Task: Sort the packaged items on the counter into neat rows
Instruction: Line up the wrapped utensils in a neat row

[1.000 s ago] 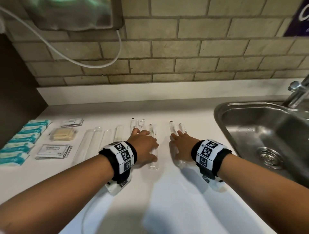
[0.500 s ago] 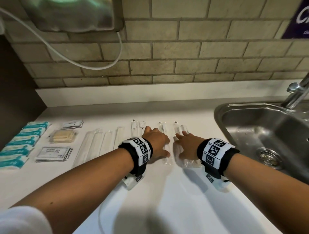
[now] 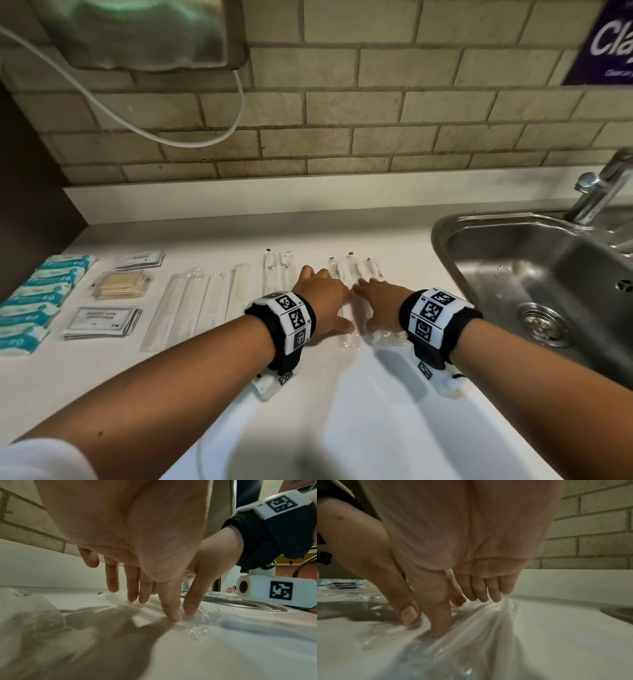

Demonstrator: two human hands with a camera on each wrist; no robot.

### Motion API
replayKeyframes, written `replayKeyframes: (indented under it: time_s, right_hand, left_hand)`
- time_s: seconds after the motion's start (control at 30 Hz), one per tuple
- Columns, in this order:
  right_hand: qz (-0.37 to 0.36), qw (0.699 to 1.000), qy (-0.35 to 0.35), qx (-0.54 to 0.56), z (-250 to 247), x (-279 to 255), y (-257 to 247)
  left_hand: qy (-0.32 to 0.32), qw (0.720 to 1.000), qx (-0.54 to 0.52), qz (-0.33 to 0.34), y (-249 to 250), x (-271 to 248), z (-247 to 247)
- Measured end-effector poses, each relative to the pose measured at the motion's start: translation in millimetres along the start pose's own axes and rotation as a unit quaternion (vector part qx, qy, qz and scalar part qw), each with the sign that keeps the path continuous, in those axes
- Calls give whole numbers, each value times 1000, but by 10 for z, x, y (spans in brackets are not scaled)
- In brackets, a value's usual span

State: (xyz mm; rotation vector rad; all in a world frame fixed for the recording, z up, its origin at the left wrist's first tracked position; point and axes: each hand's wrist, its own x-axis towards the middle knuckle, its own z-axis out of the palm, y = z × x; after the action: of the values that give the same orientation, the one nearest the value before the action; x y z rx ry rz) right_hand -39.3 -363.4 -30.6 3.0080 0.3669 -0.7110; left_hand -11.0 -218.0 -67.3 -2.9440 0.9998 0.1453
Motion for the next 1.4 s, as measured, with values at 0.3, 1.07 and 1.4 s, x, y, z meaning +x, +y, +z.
replayKeyframes:
  time_s: [0.3, 1.07, 1.4]
  right_hand:
    - [2, 1000, -10, -17, -54, -4, -127]
    - [-36, 990, 84, 108, -202, 320, -675]
    - [30, 993, 51, 98, -124, 700, -1085]
  left_hand:
    - [-7, 1000, 12, -12, -23, -46, -21]
    - [12, 957, -139, -253, -780, -296, -244]
    - [0, 943, -206, -263, -835, -401, -77]
